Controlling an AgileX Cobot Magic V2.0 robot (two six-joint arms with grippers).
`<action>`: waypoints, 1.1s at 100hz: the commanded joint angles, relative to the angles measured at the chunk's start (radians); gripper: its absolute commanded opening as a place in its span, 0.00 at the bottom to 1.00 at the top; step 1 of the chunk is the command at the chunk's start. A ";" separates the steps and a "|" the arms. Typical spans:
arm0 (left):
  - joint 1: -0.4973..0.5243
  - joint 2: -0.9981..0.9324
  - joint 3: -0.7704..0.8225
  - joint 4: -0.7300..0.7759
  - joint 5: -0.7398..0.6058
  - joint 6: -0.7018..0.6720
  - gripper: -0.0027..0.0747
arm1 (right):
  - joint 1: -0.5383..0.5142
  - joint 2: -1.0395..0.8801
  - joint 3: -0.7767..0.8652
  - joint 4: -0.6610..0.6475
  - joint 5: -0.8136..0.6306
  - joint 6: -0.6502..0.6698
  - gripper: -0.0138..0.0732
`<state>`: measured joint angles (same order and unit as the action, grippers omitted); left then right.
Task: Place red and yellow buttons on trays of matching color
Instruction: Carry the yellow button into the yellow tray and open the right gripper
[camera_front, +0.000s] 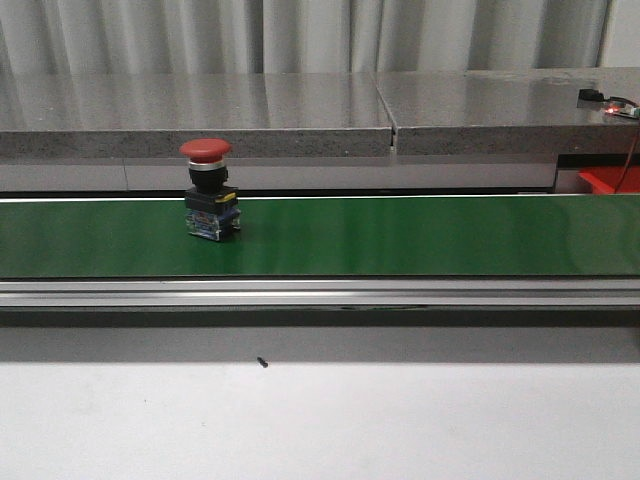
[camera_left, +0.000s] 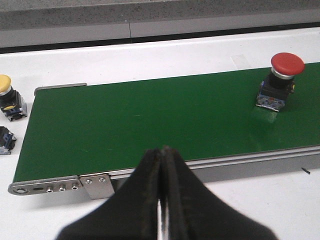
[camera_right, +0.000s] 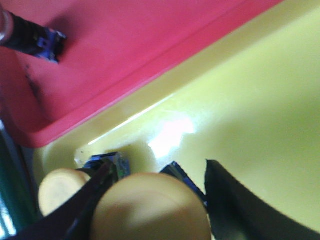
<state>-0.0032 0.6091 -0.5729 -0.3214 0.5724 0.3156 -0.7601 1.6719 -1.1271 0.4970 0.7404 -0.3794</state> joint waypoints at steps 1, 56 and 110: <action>-0.010 -0.001 -0.028 -0.021 -0.072 -0.011 0.01 | -0.001 -0.009 -0.007 0.067 -0.047 -0.045 0.38; -0.010 -0.001 -0.028 -0.022 -0.072 -0.011 0.01 | 0.052 0.067 -0.007 0.074 -0.197 -0.120 0.38; -0.010 -0.001 -0.028 -0.022 -0.072 -0.011 0.01 | 0.077 0.120 -0.007 0.075 -0.237 -0.130 0.38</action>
<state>-0.0032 0.6091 -0.5729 -0.3214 0.5724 0.3156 -0.6946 1.8199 -1.1112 0.5480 0.5221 -0.4946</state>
